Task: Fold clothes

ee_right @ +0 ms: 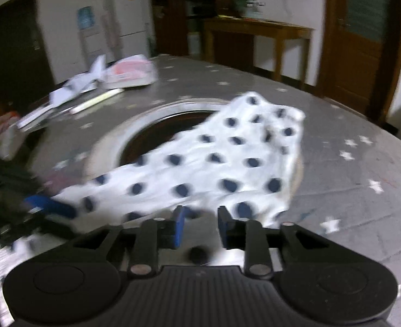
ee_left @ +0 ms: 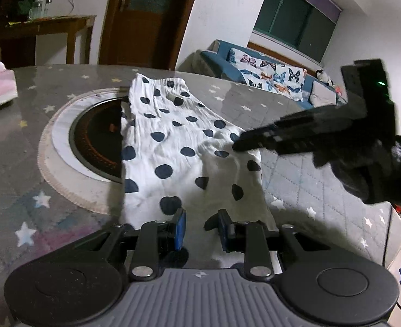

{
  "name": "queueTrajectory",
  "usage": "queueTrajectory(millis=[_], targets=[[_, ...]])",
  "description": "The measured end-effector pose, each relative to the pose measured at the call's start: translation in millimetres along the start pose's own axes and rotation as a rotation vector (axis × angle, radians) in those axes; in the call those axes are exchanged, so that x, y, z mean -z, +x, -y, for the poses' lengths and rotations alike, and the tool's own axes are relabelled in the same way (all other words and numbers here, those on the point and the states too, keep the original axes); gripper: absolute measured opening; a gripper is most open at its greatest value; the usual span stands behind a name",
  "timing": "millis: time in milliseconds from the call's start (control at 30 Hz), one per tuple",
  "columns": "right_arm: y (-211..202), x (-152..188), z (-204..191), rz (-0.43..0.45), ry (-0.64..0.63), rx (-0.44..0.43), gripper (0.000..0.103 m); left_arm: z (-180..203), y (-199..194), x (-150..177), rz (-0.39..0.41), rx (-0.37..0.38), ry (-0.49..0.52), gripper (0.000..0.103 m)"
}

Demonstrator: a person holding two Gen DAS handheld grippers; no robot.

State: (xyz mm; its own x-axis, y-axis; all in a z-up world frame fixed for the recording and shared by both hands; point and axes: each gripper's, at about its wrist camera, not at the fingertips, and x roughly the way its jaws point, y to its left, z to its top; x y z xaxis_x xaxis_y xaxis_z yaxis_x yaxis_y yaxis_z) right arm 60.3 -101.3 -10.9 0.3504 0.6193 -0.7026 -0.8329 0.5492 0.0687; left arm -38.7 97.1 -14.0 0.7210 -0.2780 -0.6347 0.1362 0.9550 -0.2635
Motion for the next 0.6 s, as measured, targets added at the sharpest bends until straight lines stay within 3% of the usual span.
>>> queueTrajectory(millis=[133, 367, 467, 600], targets=[[-6, 13, -27, -0.025, -0.04, -0.068, 0.033, -7, -4, 9, -0.003, -0.019, -0.018, 0.028], [-16, 34, -47, -0.065, -0.078, -0.029, 0.034, -16, -18, 12, 0.031, -0.03, -0.036, 0.028], [-29, 30, -56, -0.032, -0.088, -0.034, 0.035, -16, -27, 7, 0.064, -0.032, -0.033, 0.028], [-33, 26, -73, 0.003, -0.06, -0.114, 0.035, -18, -18, 6, 0.059, -0.036, -0.042, 0.028]])
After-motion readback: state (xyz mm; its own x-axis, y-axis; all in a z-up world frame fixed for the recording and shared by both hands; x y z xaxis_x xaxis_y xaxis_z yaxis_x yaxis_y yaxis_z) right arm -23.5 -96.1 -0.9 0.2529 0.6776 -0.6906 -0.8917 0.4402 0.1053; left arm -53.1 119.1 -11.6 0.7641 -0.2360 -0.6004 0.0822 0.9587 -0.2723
